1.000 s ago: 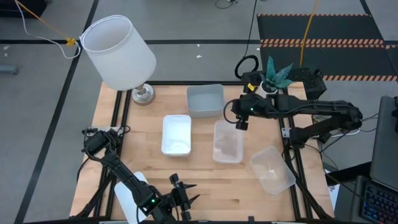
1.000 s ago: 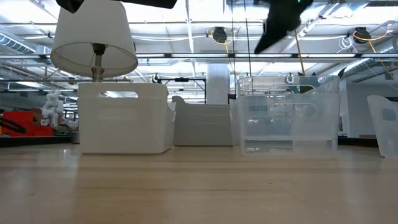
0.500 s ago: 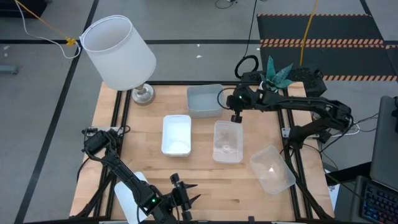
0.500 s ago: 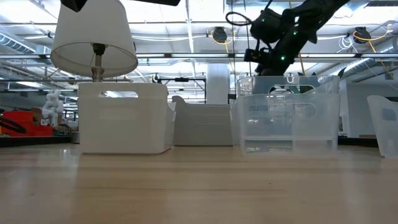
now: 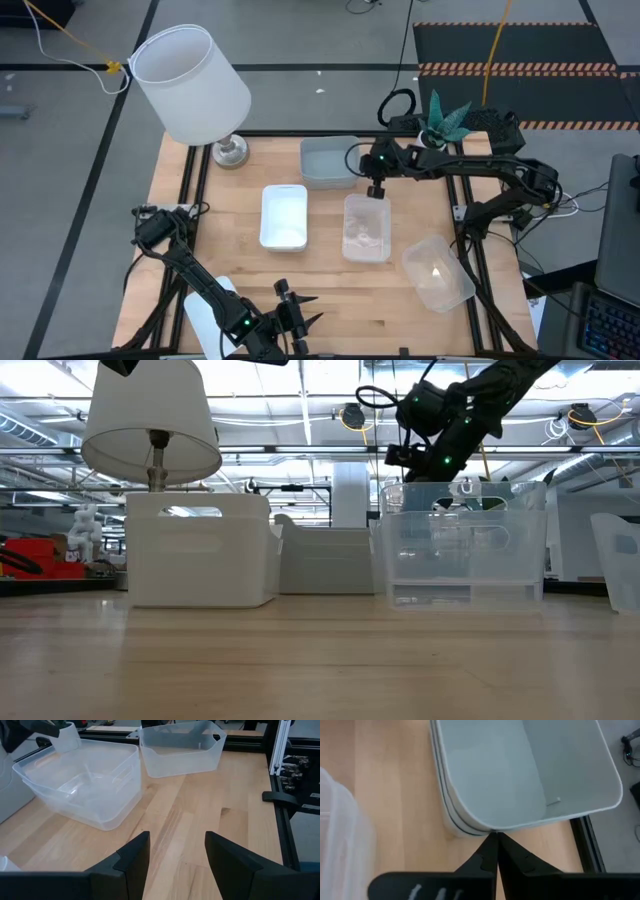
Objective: Stack baskets by color
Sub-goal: Stack the bottom gray bin on top of the top gray bin, then stack the bottom transparent bin on top of the top transparent bin
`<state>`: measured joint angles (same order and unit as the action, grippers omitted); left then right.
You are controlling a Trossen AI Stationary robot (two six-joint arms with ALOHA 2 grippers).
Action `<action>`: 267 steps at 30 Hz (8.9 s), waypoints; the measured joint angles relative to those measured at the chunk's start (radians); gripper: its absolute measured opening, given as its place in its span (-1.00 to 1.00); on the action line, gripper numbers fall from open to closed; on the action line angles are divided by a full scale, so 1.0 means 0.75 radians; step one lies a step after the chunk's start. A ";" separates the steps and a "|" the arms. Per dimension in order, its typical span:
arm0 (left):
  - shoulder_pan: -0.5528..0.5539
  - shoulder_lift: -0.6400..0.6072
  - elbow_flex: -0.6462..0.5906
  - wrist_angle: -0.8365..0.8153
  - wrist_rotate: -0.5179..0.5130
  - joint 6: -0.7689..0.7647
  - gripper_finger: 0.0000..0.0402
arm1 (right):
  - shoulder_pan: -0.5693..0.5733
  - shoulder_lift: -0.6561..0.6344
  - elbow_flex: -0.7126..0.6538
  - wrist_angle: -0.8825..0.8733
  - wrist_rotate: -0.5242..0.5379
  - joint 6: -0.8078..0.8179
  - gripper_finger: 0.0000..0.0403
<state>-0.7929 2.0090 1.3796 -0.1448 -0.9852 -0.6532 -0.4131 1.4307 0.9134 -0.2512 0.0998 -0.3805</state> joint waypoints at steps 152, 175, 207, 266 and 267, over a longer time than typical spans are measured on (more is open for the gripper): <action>0.018 -0.009 0.000 0.057 0.060 0.058 -0.05 | 1.875 -0.188 0.335 -1.619 0.155 1.781 -0.99; 0.018 -0.009 -0.001 0.057 0.060 0.056 -0.05 | 1.619 0.120 0.928 -1.761 0.381 1.414 -1.00; 0.018 -0.009 -0.001 0.055 0.060 0.056 -0.05 | 1.181 0.252 1.302 -1.760 0.467 1.269 -0.99; 0.013 -0.009 -0.001 0.054 0.101 0.052 -0.05 | 1.147 0.487 1.017 -1.494 0.312 1.223 -0.97; 0.013 -0.009 -0.001 0.054 0.101 0.052 -0.05 | 1.147 0.487 1.017 -1.494 0.304 1.214 -0.96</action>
<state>-0.7830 2.0026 1.3792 -0.1040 -0.9092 -0.6140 0.4469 1.7958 1.6760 -1.3720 0.3275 0.5302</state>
